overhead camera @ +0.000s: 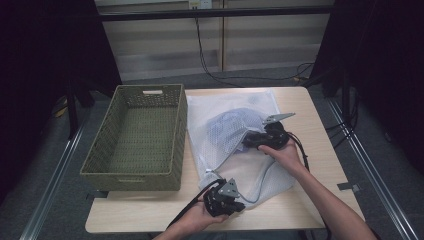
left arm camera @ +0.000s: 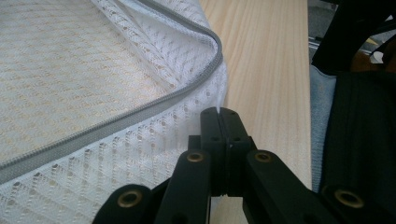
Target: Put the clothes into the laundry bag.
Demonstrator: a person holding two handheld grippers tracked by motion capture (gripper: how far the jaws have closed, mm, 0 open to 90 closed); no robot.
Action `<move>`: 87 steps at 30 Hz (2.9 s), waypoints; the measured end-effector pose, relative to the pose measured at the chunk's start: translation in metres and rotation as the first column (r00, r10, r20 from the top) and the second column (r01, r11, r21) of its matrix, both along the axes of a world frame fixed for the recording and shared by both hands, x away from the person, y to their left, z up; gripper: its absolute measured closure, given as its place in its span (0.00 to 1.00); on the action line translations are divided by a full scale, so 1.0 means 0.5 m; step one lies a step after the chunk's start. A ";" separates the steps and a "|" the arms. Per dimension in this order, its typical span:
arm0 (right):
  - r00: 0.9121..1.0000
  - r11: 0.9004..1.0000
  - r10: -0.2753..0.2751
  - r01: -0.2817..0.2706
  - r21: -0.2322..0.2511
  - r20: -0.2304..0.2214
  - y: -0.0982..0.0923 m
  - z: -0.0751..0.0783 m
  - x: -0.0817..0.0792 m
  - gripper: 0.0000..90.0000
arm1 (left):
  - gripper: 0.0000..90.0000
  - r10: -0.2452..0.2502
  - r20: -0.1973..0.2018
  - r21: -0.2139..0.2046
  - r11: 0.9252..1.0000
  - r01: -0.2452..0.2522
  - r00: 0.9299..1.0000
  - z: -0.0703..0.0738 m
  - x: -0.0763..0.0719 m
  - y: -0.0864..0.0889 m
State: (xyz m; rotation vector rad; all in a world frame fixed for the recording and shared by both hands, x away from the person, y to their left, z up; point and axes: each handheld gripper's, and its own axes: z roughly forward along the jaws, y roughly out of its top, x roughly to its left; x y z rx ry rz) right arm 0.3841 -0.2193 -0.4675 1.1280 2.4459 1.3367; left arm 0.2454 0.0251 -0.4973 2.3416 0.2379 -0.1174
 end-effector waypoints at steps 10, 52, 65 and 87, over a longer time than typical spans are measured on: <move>0.999 0.997 0.022 -0.026 0.074 0.044 -0.075 0.017 -0.054 0.72 | 1.00 -0.002 -0.005 0.011 1.000 0.002 1.000 0.002 0.001 0.000; 0.990 0.995 0.009 -0.023 0.097 0.143 -0.006 0.058 0.016 0.99 | 1.00 -0.008 -0.006 -0.003 1.000 0.008 1.000 0.000 0.003 0.001; 0.982 0.988 0.032 -0.060 0.145 0.188 -0.022 0.113 -0.020 0.99 | 1.00 -0.021 0.006 0.039 0.999 0.021 1.000 0.006 0.004 0.001; 0.958 0.975 0.185 -0.207 0.080 0.220 -0.012 0.136 -0.127 0.99 | 1.00 -0.021 -0.002 0.009 1.000 0.021 1.000 0.002 0.003 0.000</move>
